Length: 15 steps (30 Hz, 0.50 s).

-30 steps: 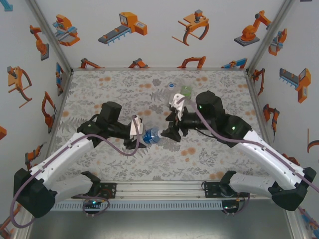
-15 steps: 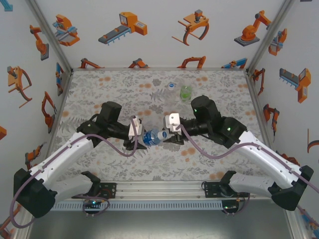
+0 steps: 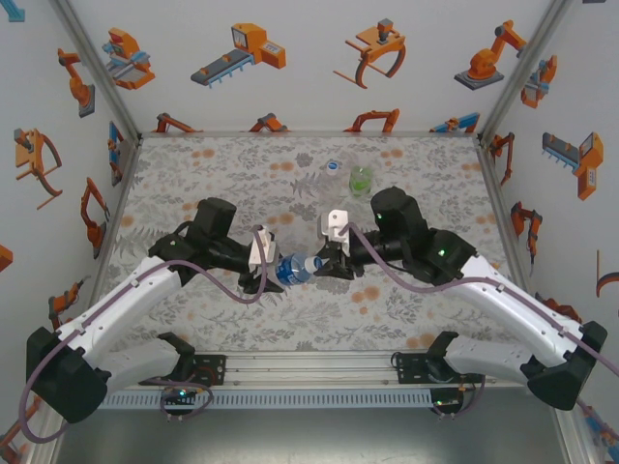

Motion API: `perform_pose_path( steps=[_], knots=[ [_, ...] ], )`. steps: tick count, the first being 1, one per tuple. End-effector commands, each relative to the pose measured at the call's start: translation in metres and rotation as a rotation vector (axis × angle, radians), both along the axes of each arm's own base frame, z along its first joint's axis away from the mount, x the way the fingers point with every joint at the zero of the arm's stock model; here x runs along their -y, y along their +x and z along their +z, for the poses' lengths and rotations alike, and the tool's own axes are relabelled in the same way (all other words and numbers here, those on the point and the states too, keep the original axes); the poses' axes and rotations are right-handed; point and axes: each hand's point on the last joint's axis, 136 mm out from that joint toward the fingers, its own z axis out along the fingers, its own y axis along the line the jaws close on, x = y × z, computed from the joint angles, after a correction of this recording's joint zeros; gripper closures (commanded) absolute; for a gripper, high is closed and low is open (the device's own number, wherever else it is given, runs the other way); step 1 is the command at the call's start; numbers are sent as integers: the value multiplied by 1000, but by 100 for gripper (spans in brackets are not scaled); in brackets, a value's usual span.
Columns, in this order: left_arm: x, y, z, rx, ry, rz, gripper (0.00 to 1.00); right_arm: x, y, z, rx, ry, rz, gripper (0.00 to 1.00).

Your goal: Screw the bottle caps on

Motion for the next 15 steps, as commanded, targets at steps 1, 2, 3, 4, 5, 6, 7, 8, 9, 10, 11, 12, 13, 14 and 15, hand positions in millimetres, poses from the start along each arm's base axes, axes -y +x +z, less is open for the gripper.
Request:
perform_pose_path(
  steps=[1, 2, 3, 4, 5, 6, 7, 8, 9, 10, 11, 12, 13, 14, 15],
  knots=[
    [5, 1, 16, 45, -41, -28, 100, -2, 11, 14, -255, 76, -171, 100],
    [5, 1, 16, 45, -40, -26, 100, -1, 15, 15, -305, 85, -217, 100],
    [4, 1, 16, 45, -39, -25, 100, 0, 23, 15, -372, 99, -293, 100],
    [4, 1, 16, 45, -38, -24, 100, 1, 29, 15, -430, 113, -353, 100],
    [5, 1, 16, 43, -37, -24, 100, 2, 34, 15, -501, 128, -405, 100],
    [5, 2, 15, 43, -37, -24, 100, 2, 38, 13, -566, 139, -451, 100],
    [5, 2, 15, 40, -35, -22, 100, 1, 41, 11, -626, 146, -489, 100],
    [5, 2, 15, 40, -34, -22, 100, 1, 45, 7, -701, 152, -536, 100],
    [5, 3, 14, 40, -32, -20, 100, 1, 49, 4, -773, 159, -585, 100],
    [5, 3, 14, 40, -30, -18, 100, 1, 53, 2, -828, 165, -628, 100],
    [5, 4, 14, 41, -28, -16, 100, 1, 56, -1, -886, 168, -664, 100],
    [5, 5, 13, 40, -25, -13, 100, 2, 57, -2, -927, 171, -693, 100],
    [5, 5, 13, 39, -24, -11, 100, 2, 59, 0, -939, 178, -708, 100],
    [5, 5, 13, 42, -24, -10, 100, 2, 59, 3, -938, 187, -713, 100],
    [5, 6, 13, 41, -23, -9, 100, 3, 59, 6, -931, 196, -716, 100]
  ],
)
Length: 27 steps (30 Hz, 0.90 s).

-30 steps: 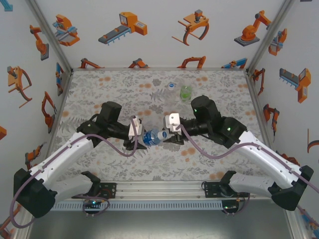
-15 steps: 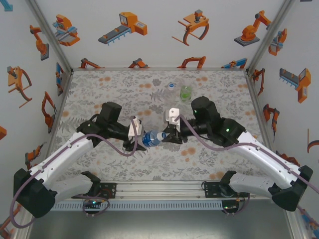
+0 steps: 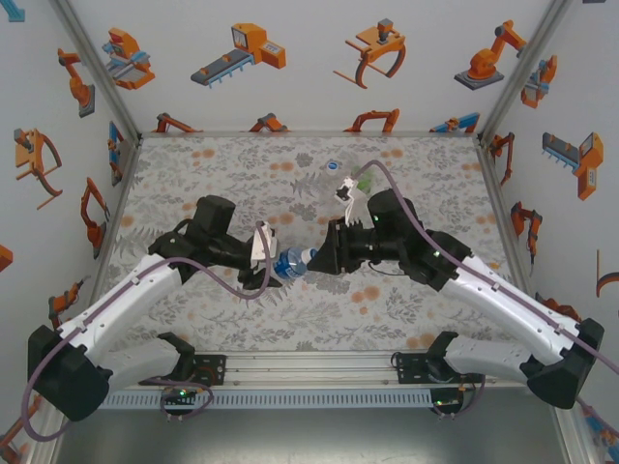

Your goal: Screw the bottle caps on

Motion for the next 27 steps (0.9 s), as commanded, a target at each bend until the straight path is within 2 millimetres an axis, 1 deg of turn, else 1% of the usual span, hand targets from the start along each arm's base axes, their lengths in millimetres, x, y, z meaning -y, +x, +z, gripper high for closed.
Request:
perform_pose_path(
  steps=[1, 2, 5, 6, 7, 8, 15, 18, 23, 27],
  knots=[
    [7, -10, 18, 21, -58, -70, 100, 0, 21, 26, -66, 91, -175, 100],
    [7, -10, 18, 22, -56, -67, 100, 4, 23, 26, -56, 79, -196, 100],
    [7, -4, 18, 25, -43, -30, 100, 13, 25, 29, -1, 52, -216, 73],
    [7, 0, 18, 27, -37, -10, 100, 15, 25, 29, 10, 48, -219, 66],
    [6, 3, 18, 32, -33, 7, 100, 16, 26, 28, 10, 45, -225, 62],
    [6, 5, 18, 34, -30, 25, 100, 17, 27, 26, 8, 43, -233, 60],
    [3, 20, 16, 46, -5, 111, 100, 6, 27, 23, -42, 60, -215, 60],
    [3, 21, 16, 47, -7, 113, 100, 5, 30, 20, -50, 73, -231, 60],
    [3, 20, 16, 47, -7, 112, 100, 0, 35, 21, -65, 130, -254, 60],
    [3, 19, 17, 51, -10, 107, 100, -2, 38, 13, -83, 120, -263, 60]
  ],
)
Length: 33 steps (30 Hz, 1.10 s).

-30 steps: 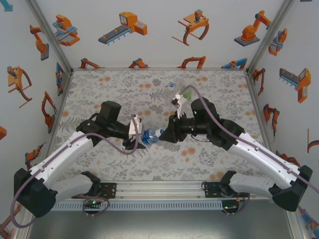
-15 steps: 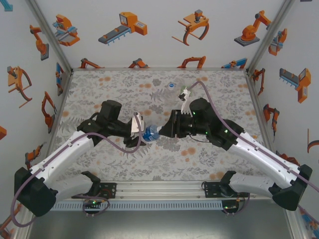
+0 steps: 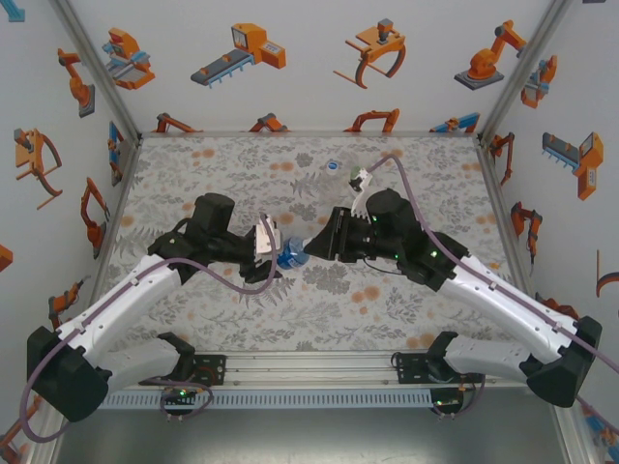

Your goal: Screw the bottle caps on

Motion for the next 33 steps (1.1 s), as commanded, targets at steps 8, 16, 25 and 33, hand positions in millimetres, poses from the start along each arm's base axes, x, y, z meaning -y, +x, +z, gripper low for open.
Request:
perform_pose_path(
  steps=[8, 16, 25, 33],
  knots=[
    [2, -6, 15, 30, -41, -33, 100, -11, 16, 2, -4, 94, -60, 59],
    [2, -4, 15, 31, -39, -23, 76, -12, 18, -2, -10, 90, -62, 72],
    [-2, 3, 16, 65, -28, 34, 3, 7, 46, -23, 20, -49, -94, 83],
    [-12, 26, 20, 118, -22, 179, 3, 23, 100, -44, 83, -339, -82, 83]
  ],
)
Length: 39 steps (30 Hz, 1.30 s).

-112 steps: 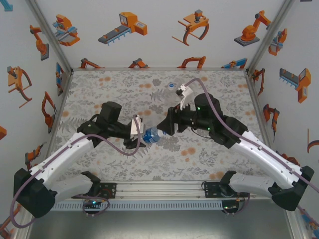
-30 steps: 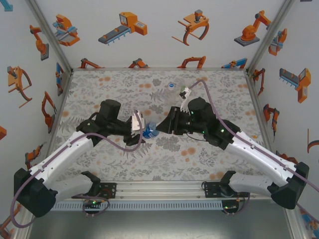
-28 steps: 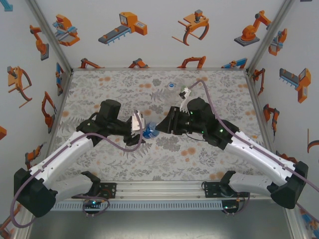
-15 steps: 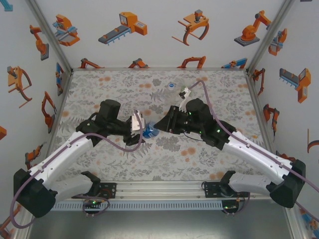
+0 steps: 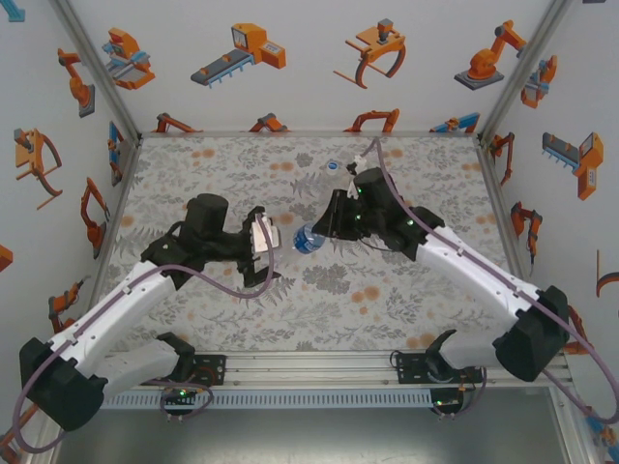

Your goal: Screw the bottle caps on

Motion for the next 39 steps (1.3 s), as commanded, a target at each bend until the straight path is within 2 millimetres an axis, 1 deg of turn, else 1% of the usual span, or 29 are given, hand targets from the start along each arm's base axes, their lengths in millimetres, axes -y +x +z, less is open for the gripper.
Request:
perform_pose_path(
  steps=[1, 5, 6, 8, 14, 16, 19, 24, 27, 30, 33, 35, 37, 39],
  knots=[
    [-5, 12, 7, 23, -20, 85, 3, 5, 24, 5, 82, -161, 55, 83],
    [-11, 23, 11, 13, -35, 140, 3, -5, 59, -3, 87, -326, 125, 82],
    [-12, 24, 12, 13, -38, 147, 3, -7, 65, -6, 82, -364, 139, 82],
    [-14, 26, 13, 12, -42, 157, 3, -15, 85, -11, 82, -422, 170, 82],
    [-18, 29, 14, 15, -42, 177, 3, -36, 138, -14, 158, -502, 211, 80],
    [-19, 31, 14, 19, -43, 186, 3, -42, 154, -17, 178, -516, 214, 80],
    [-21, 33, 14, 21, -40, 195, 3, -48, 172, -24, 194, -548, 214, 78],
    [-22, 33, 13, 19, -38, 195, 3, -57, 193, -42, 214, -577, 213, 74],
    [-22, 34, 11, 15, -34, 195, 3, -60, 200, -51, 222, -583, 213, 72],
    [-21, 34, 8, 9, -29, 192, 3, -59, 205, -57, 229, -603, 201, 70],
    [-20, 35, 7, -1, -29, 192, 3, -61, 206, -63, 227, -601, 207, 60],
    [-18, 35, 6, -9, -30, 186, 3, -62, 205, -63, 227, -590, 208, 53],
    [-18, 35, 5, -13, -28, 186, 3, -63, 206, -58, 239, -583, 204, 47],
    [-18, 35, 5, -13, -29, 187, 3, -62, 206, -48, 257, -576, 193, 41]
  ],
)
